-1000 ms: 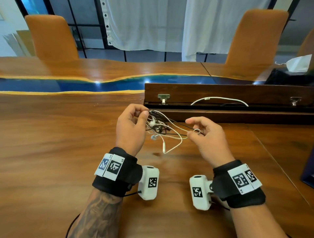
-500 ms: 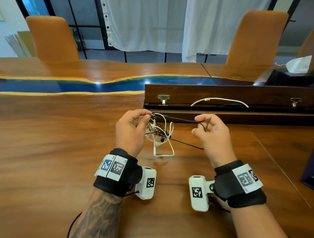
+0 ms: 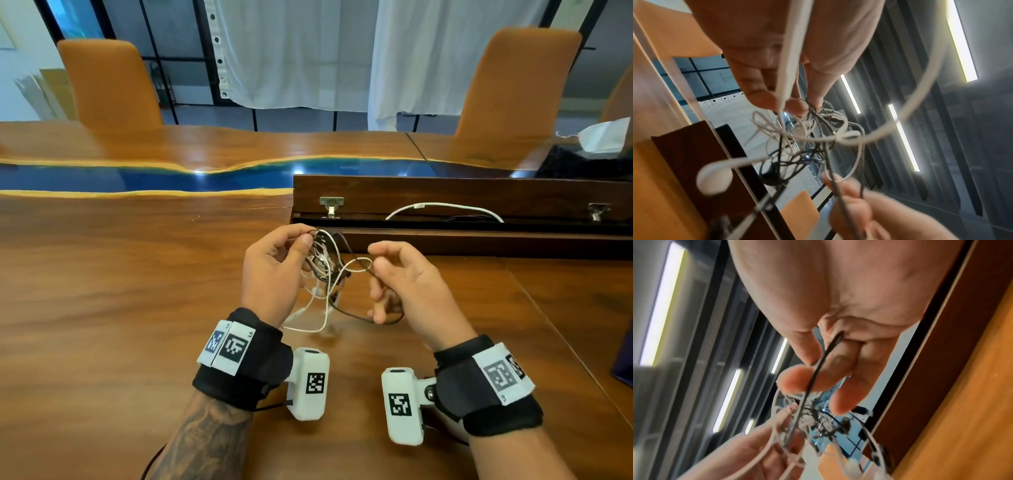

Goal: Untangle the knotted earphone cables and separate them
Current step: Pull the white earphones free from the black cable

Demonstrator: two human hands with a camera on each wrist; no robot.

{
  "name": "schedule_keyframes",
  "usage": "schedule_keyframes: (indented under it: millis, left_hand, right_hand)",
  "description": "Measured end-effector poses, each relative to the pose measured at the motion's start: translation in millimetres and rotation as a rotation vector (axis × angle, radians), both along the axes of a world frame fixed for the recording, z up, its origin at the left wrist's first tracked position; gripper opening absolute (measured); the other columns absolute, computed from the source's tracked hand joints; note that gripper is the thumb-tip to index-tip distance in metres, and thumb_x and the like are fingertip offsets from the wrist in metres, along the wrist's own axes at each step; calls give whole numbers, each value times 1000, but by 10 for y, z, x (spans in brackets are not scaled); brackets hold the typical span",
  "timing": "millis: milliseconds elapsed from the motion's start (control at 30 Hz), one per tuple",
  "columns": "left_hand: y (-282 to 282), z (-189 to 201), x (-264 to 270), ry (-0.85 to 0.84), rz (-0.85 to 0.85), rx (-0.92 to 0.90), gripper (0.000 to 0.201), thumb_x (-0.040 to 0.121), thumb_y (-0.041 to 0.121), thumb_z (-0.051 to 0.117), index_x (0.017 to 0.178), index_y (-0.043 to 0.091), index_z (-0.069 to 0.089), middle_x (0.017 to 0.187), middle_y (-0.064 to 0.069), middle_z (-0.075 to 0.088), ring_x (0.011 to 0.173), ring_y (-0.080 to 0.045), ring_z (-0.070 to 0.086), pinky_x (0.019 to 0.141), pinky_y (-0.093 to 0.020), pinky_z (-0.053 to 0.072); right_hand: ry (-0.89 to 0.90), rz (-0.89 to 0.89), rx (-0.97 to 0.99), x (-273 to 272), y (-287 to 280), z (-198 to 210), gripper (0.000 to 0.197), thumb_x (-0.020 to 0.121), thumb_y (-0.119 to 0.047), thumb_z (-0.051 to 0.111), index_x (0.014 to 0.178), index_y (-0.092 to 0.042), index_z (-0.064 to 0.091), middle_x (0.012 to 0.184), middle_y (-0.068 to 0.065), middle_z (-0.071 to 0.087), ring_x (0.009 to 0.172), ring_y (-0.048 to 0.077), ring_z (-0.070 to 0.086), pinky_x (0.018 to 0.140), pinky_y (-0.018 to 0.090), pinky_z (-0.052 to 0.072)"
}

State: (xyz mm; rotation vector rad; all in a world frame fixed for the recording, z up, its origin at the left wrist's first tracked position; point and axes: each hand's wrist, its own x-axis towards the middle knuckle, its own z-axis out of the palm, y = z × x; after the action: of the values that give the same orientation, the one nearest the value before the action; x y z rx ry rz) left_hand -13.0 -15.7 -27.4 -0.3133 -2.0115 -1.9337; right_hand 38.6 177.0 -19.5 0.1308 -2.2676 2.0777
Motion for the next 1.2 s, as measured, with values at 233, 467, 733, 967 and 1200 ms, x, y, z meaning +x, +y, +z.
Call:
schedule_keyframes:
  millis: [233, 467, 733, 967, 1200]
  left_hand:
    - [78, -1, 53, -28, -79, -3, 17, 99, 5, 57, 103, 11, 73, 75, -3, 69, 61, -15, 61, 48, -29, 53]
    - [101, 8, 64, -86, -82, 49, 14, 101, 6, 56, 104, 8, 70, 85, -15, 71, 57, -17, 66, 46, -30, 54]
    - [123, 21, 93, -99, -83, 80, 14, 102, 6, 54, 102, 9, 67, 87, -12, 69, 61, -13, 70, 47, -31, 57]
    - [39, -7, 27, -62, -45, 62, 15, 101, 5, 55, 100, 10, 69, 70, -2, 64, 51, -9, 56, 49, -26, 47]
    - [-12, -34, -31, -80, -22, 34, 18, 103, 9, 51, 102, 13, 69, 65, 10, 58, 51, -6, 48, 50, -19, 39]
  right_hand:
    - [26, -62, 163, -13, 6, -94, 15, 98, -10, 63, 109, -18, 69, 80, 5, 76, 42, 15, 53, 50, 26, 49]
    - [66, -112, 55, -10, 35, -47, 29, 95, -1, 65, 114, -21, 56, 93, 7, 75, 50, 18, 57, 54, 34, 53]
    - [129, 37, 233, 3, 9, -106, 25, 93, -3, 67, 102, -26, 74, 103, -8, 76, 76, 25, 68, 68, 24, 56]
    - [167, -207, 81, -58, 51, -110, 12, 102, -11, 56, 101, -18, 66, 90, 1, 77, 78, 14, 70, 68, 31, 58]
    - [124, -287, -214, -103, 109, -107, 15, 105, -18, 51, 103, -17, 66, 106, 11, 73, 87, 23, 71, 70, 34, 59]
